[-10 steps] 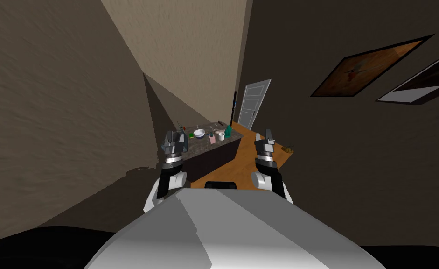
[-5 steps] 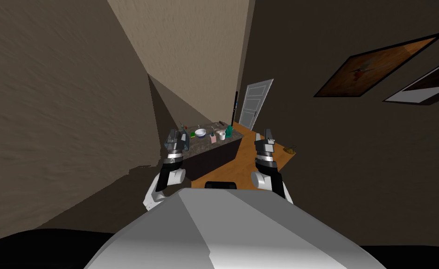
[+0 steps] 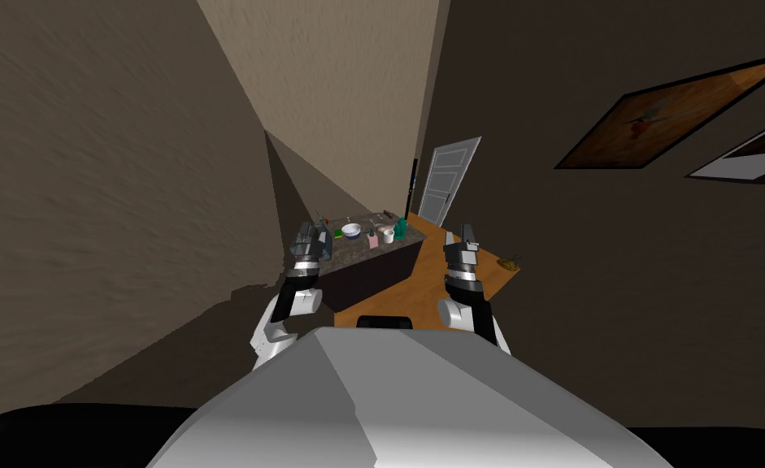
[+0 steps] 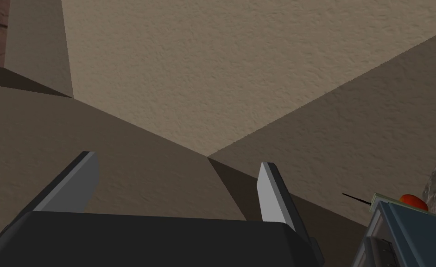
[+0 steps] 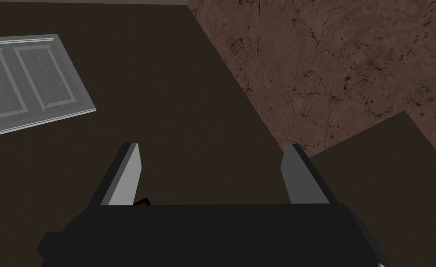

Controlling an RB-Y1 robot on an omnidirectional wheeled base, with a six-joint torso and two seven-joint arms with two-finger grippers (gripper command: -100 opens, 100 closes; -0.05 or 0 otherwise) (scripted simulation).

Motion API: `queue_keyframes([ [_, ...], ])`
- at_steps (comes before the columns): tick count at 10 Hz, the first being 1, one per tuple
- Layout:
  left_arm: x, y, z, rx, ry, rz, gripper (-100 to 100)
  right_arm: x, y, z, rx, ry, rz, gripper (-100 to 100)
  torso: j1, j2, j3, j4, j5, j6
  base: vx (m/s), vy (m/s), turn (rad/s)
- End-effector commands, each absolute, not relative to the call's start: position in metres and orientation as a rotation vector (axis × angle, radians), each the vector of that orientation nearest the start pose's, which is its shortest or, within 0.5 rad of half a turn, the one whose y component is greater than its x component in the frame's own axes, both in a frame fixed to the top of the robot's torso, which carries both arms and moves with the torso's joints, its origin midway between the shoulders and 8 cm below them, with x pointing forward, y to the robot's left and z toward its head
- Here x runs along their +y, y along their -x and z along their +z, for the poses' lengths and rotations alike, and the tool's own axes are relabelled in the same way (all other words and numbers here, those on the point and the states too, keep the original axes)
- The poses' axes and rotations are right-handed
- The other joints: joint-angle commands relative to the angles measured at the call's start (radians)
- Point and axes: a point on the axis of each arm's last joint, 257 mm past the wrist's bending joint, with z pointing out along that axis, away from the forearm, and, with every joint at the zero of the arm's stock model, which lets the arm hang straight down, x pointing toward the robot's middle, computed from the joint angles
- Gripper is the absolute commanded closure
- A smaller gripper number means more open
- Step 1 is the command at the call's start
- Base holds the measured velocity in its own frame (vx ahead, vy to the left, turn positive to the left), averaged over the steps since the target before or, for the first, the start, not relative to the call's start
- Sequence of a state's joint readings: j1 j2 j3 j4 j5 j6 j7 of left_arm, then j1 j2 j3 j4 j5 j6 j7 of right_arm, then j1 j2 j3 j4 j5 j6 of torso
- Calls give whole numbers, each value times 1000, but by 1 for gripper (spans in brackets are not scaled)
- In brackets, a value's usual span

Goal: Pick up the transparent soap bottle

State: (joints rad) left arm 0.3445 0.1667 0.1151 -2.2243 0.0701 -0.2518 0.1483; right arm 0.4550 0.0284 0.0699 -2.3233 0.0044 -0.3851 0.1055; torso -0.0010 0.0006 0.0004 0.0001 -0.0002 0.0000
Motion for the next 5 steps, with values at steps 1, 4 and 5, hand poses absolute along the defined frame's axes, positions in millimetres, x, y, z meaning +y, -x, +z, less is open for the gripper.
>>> queue_keyframes([
  [1, 312, -409, 8, 775, 801, -1353, -100, -254, -360, 37, 644, -666, 1282, 0, 0, 0, 0, 0, 0, 0, -12, -13, 31],
  [4, 315, -421, 3, 804, 839, -1350, -100, -254, -360, 37, 644, -666, 1282, 0, 0, 0, 0, 0, 0, 0, -8, -11, 30],
  [5, 318, -430, 4, 819, 857, -1355, -100, -254, -360, 37, 644, -666, 1282, 0, 0, 0, 0, 0, 0, 0, -6, -12, 80],
])
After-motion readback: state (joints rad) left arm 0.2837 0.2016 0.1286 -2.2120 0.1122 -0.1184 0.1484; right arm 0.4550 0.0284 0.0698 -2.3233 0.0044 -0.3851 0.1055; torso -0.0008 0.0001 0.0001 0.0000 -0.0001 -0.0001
